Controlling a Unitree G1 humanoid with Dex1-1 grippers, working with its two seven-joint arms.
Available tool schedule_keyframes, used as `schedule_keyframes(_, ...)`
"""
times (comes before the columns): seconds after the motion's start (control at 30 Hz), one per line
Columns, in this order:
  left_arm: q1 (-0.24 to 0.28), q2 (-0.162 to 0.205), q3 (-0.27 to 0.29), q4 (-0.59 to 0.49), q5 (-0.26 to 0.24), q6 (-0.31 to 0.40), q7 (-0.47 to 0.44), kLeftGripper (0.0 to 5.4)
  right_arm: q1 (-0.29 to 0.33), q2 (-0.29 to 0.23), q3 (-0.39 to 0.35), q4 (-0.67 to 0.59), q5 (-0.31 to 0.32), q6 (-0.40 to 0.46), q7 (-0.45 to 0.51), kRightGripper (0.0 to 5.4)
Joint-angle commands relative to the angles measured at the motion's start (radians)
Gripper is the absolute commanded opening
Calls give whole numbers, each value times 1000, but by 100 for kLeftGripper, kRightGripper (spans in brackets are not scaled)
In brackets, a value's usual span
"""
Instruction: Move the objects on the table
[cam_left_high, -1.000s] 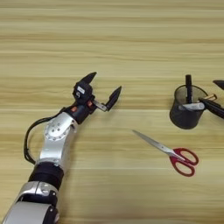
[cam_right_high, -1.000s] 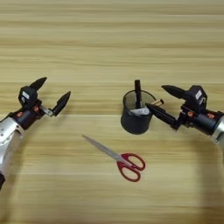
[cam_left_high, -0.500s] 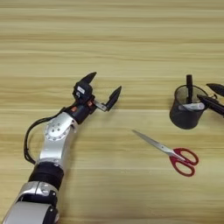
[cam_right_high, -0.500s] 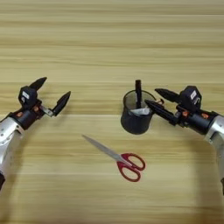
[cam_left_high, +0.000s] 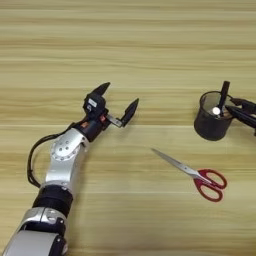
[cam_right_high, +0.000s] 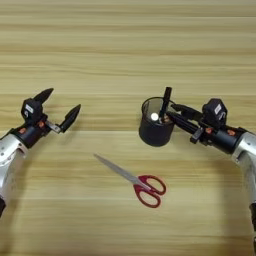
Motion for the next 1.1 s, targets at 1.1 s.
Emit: schedule_keyframes(1.1,-9,-4,-3,19,19,-10,1,540,62,-71,-162,-535,321,268,-25,80)
